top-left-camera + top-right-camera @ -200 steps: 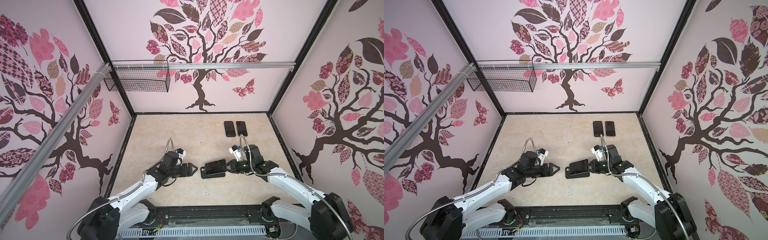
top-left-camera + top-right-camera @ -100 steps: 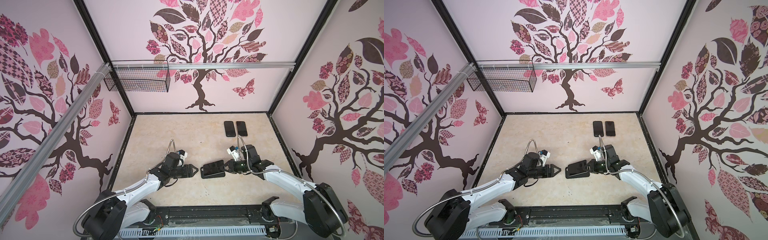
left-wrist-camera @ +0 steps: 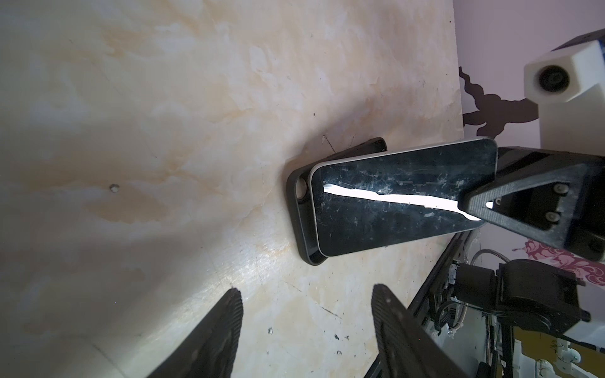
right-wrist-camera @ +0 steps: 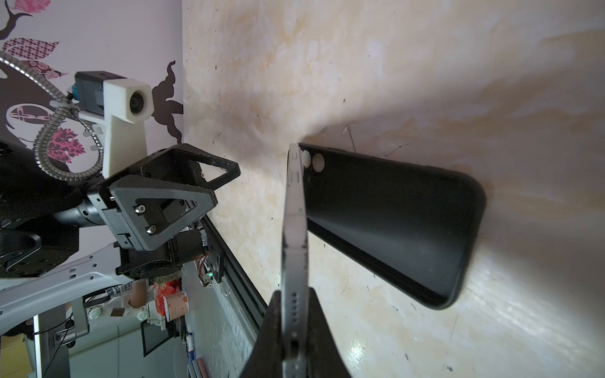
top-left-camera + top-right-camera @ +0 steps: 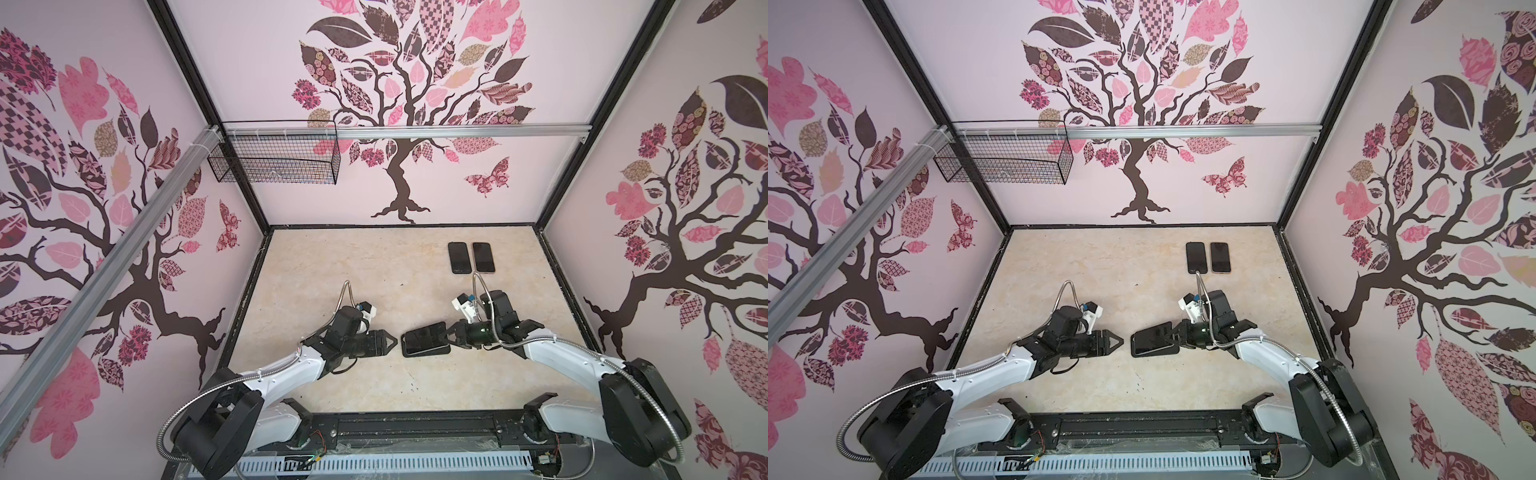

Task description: Put the phone into the phone case

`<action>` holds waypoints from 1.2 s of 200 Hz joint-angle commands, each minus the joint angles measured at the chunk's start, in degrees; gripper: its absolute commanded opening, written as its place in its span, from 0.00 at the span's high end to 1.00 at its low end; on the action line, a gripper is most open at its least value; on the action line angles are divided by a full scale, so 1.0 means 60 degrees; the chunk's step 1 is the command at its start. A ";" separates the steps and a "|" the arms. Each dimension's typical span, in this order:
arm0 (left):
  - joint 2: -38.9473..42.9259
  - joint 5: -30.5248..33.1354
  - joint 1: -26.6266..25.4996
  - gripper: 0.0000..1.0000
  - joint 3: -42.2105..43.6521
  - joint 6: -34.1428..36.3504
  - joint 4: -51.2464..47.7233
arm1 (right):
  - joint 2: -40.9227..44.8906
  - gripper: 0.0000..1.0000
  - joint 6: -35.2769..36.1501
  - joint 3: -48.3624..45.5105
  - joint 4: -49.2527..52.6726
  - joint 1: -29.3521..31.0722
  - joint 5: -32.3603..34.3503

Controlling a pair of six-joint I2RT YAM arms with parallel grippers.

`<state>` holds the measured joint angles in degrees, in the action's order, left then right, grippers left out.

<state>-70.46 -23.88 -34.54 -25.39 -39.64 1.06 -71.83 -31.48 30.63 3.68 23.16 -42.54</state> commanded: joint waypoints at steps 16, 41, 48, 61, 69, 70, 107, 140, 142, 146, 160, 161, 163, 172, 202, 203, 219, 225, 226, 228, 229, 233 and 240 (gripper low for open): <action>-0.0148 0.0007 -0.0029 0.34 0.0221 0.0000 0.0379 | -0.0315 1.00 0.0200 0.0046 -0.0335 -0.0033 -0.0610; -0.0314 0.0025 -0.0029 0.36 0.0235 -0.0058 0.0495 | -0.0505 1.00 0.0269 0.0048 -0.0336 -0.0023 -0.0773; -0.0377 -0.0001 -0.0046 0.37 0.0232 -0.0074 0.0543 | -0.0524 1.00 0.0267 0.0032 -0.0354 -0.0018 -0.0790; -0.0506 -0.0072 -0.0043 0.38 0.0259 -0.0108 0.0686 | -0.0595 1.00 0.0253 0.0021 -0.0406 -0.0022 -0.0804; -0.0576 -0.0105 -0.0053 0.40 0.0266 -0.0131 0.0759 | -0.0625 1.00 0.0245 0.0004 -0.0439 -0.0029 -0.0801; -0.0584 -0.0113 -0.0056 0.40 0.0256 -0.0132 0.0774 | -0.0625 1.00 0.0249 0.0005 -0.0446 -0.0025 -0.0796; -0.0871 -0.0214 -0.0058 0.44 0.0337 -0.0218 0.1089 | -0.0923 1.00 0.0080 -0.0020 -0.0708 -0.0021 -0.0832; -0.1147 -0.0195 -0.0059 0.48 0.0280 -0.0070 0.1080 | -0.1178 1.00 -0.0052 -0.0077 -0.0994 -0.0021 -0.0893; -0.1170 -0.0195 -0.0058 0.48 0.0288 -0.0054 0.1075 | -0.1192 1.00 -0.0062 -0.0080 -0.1002 -0.0022 -0.0893; -0.1197 -0.0179 -0.0062 0.48 0.0282 -0.0020 0.1059 | -0.1207 1.00 -0.0081 -0.0079 -0.1043 -0.0017 -0.0904; -0.1335 -0.0181 -0.0058 0.49 0.0233 0.0038 0.1054 | -0.1269 1.00 -0.0143 -0.0095 -0.1154 -0.0005 -0.0918; -0.1344 -0.0188 -0.0065 0.49 0.0232 0.0041 0.1054 | -0.1277 1.00 -0.0150 -0.0103 -0.1162 -0.0006 -0.0920; -0.1358 -0.0193 -0.0071 0.49 0.0221 0.0054 0.1054 | -0.1283 1.00 -0.0163 -0.0097 -0.1179 -0.0014 -0.0921; -0.1459 -0.0209 -0.0058 0.50 0.0174 0.0065 0.1066 | -0.1312 1.00 -0.0179 -0.0118 -0.1222 -0.0006 -0.0895; -0.1825 -0.0267 -0.0059 0.59 0.0035 0.0184 0.1074 | -0.1422 0.99 -0.0187 -0.0165 -0.1268 0.0008 -0.0816; -0.1838 -0.0268 -0.0059 0.59 0.0039 0.0187 0.1078 | -0.1427 0.99 -0.0180 -0.0174 -0.1278 0.0008 -0.0818; -0.2011 -0.0297 -0.0059 0.61 0.0000 0.0205 0.1112 | -0.1482 0.98 -0.0185 -0.0214 -0.1335 0.0045 -0.0828; -0.2058 -0.0297 -0.0065 0.63 -0.0017 0.0202 0.1141 | -0.1502 0.98 -0.0200 -0.0228 -0.1361 0.0051 -0.0821; -0.2057 -0.0297 -0.0069 0.63 -0.0017 0.0204 0.1134 | -0.1503 0.98 -0.0193 -0.0228 -0.1361 0.0052 -0.0820; -0.2064 -0.0298 -0.0061 0.64 -0.0006 0.0205 0.1154 | -0.1504 0.98 -0.0189 -0.0231 -0.1368 0.0055 -0.0827; -0.2075 -0.0298 -0.0059 0.64 -0.0019 0.0205 0.1148 | -0.1504 0.98 -0.0188 -0.0229 -0.1372 0.0061 -0.0831; -0.2092 -0.0283 -0.0058 0.64 -0.0033 0.0198 0.1169 | -0.1510 0.98 -0.0201 -0.0231 -0.1381 0.0073 -0.0833; -0.2114 -0.0268 -0.0058 0.65 -0.0031 0.0200 0.1221 | -0.1537 0.98 -0.0229 -0.0248 -0.1433 0.0092 -0.0838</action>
<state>-81.91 -25.74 -34.81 -24.77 -39.35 7.46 -79.40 -32.99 29.61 -3.90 23.07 -47.88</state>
